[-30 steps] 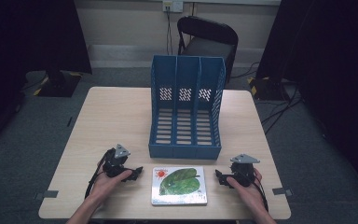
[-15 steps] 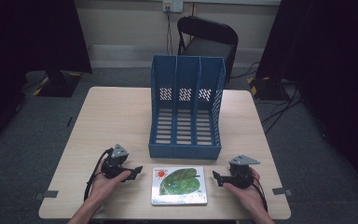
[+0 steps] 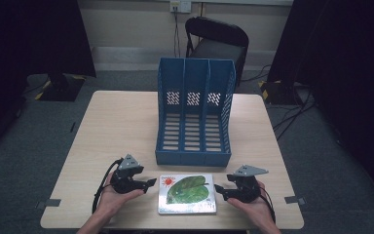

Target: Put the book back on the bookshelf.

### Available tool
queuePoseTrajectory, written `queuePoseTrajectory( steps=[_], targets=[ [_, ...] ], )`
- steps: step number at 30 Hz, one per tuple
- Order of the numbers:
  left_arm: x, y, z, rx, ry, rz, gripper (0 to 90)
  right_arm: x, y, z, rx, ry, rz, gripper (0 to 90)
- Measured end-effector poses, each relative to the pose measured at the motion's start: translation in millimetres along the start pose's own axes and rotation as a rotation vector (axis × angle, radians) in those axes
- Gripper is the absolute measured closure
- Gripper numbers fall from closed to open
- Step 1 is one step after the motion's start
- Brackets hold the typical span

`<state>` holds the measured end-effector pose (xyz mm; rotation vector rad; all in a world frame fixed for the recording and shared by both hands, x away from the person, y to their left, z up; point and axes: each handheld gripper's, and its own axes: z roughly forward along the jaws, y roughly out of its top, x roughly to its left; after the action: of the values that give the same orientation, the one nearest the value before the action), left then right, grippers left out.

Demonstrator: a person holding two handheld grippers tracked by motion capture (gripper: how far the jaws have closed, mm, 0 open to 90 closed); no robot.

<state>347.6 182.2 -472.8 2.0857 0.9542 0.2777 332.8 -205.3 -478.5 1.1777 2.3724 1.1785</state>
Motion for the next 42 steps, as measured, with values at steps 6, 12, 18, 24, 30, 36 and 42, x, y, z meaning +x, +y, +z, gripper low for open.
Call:
queuePoseTrajectory(
  steps=[6, 12, 18, 24, 30, 36, 42],
  targets=[
    [-7.6, -0.3, 8.3, 0.039, -0.017, 0.01, 30.5, 7.4, 2.1, 0.1, 0.001, 0.042, -0.02, 33.0],
    [-16.7, 2.3, 18.6, 0.076, -0.039, 0.002, 35.0, 15.1, 2.1, 7.8, 0.042, 0.081, -0.05, 31.0],
    [-19.7, -0.8, 17.2, 0.083, -0.068, 0.002, 31.2, 22.9, 0.0, 16.2, 0.093, 0.115, -0.067, 27.7],
    [-16.8, -3.0, 19.0, 0.085, -0.082, -0.02, 26.4, 26.2, -0.1, 23.5, 0.13, 0.151, -0.065, 23.5],
    [-18.2, -3.7, 25.2, 0.114, -0.112, -0.031, 23.3, 27.5, -1.0, 26.3, 0.143, 0.166, -0.062, 17.6],
    [-21.3, -3.5, 31.5, 0.091, -0.153, -0.067, 22.5, 29.8, -1.2, 27.5, 0.146, 0.166, -0.071, 13.6],
    [-25.7, -4.1, 34.5, 0.072, -0.179, -0.069, 21.4, 30.6, -1.2, 28.0, 0.147, 0.164, -0.075, 12.4]
  ],
)
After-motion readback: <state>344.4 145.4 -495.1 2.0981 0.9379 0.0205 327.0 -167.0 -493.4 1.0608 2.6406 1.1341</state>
